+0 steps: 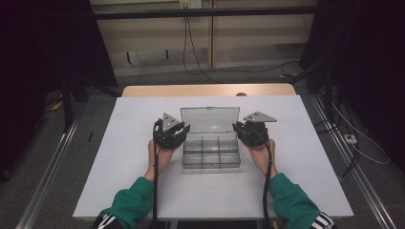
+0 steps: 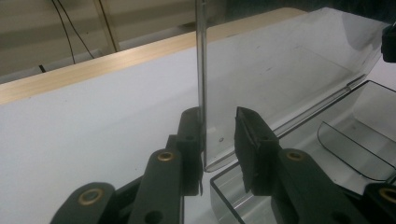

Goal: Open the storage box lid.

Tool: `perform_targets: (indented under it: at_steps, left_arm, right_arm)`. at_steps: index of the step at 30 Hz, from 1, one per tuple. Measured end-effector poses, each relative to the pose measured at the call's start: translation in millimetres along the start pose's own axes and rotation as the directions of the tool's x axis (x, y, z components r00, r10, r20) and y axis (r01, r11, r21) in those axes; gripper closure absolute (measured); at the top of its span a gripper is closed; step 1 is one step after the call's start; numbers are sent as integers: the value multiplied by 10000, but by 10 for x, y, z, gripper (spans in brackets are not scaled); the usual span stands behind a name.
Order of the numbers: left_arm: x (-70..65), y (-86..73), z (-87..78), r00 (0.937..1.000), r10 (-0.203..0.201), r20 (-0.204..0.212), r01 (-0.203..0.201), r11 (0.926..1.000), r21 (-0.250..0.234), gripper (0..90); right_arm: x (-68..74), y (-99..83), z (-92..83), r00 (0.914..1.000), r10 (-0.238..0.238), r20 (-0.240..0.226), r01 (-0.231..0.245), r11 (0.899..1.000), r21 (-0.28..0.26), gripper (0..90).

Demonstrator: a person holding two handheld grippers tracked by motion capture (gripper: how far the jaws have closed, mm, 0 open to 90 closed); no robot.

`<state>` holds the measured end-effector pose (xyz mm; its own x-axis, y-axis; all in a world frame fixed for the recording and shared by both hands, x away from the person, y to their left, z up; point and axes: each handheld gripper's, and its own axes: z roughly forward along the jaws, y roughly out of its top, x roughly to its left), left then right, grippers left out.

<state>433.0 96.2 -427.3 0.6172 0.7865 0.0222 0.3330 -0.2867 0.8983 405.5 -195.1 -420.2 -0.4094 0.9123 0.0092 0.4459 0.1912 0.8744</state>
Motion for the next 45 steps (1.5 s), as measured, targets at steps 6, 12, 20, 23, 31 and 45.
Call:
perform_targets:
  at_steps: [6, 12, 20, 23, 31, 45]
  left_arm:
    - [7, 8, 31, 10000, 12, -19, -12, 10000, 21, 715]
    - [-37, 12, 54, 9972, 621, -413, -603, 9973, 419, 655]
    - [-18, 33, -44, 9958, 708, -580, -676, 9962, 553, 390]
    - [-37, 22, -140, 9945, 928, -489, -895, 9938, 653, 293]
    - [-17, -86, -345, 9897, 1400, -302, -1357, 9842, 1133, 140]
    - [139, -281, -591, 9880, 1342, -767, -1206, 9796, 1605, 29]
  right_arm:
    - [-7, 3, 7, 9999, 127, -17, -127, 9999, 54, 799]
    - [-14, -19, 65, 9999, 47, 116, -50, 9996, 261, 797]
    - [-31, -38, 41, 10000, -9, -32, 11, 9975, 708, 636]
    - [-14, -51, -30, 9993, -96, -351, 127, 9959, 890, 588]
    - [46, -121, -230, 9939, -242, -1078, 386, 9903, 1335, 450]
    - [81, -315, -605, 9723, -409, -2301, 799, 9834, 1628, 131]
